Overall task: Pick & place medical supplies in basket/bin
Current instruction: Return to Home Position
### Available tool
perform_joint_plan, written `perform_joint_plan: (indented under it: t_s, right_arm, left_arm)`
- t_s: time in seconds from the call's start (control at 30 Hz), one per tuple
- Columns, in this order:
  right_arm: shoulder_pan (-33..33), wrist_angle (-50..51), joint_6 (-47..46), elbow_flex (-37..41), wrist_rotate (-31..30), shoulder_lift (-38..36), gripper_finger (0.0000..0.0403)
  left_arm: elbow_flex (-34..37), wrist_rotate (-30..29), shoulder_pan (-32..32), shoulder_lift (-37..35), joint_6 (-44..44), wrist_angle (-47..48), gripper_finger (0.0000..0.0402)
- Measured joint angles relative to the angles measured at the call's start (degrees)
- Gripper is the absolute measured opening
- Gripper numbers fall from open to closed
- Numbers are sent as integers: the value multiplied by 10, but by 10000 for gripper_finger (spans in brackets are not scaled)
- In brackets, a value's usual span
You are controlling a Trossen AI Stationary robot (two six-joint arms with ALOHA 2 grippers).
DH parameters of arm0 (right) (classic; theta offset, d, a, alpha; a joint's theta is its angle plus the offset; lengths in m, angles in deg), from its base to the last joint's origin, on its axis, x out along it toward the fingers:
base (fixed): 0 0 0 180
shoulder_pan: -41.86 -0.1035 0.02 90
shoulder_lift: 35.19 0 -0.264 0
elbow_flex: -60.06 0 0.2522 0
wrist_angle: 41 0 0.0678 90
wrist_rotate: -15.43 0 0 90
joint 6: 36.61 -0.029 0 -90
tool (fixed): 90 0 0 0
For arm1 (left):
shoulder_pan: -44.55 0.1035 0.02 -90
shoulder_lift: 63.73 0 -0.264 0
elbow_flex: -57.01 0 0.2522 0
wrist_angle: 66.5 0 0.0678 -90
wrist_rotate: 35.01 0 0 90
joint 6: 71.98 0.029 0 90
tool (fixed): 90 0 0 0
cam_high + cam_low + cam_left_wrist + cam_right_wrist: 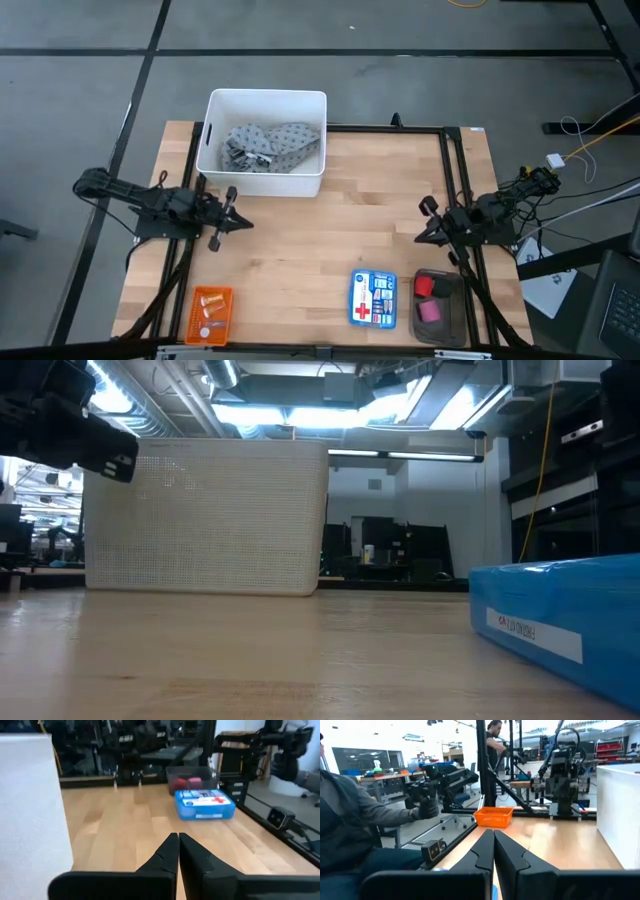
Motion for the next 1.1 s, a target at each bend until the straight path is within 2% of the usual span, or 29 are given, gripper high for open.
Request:
perform_joint_plan:
  t_s: [0.1, 0.33, 0.5, 0.57, 1.1]
  right_arm:
    - [0, 15, -7, 0, 0, 0, 13]
    - [0, 30, -36, 0, -31, 0, 13]
    - [-4, 42, -10, 0, 15, 8, 13]
    - [-5, 41, -10, 0, 16, 12, 13]
    - [-5, 39, 35, 0, 17, 29, 13]
  left_arm:
    - [0, 12, 11, 0, 8, -2, 10]
    - [0, -43, 32, 0, 0, 1, 6]
    - [0, 2, 43, 4, -11, 24, 8]
    - [0, 14, 44, 12, -17, 27, 8]
    - [0, -6, 44, 13, 4, 25, 4]
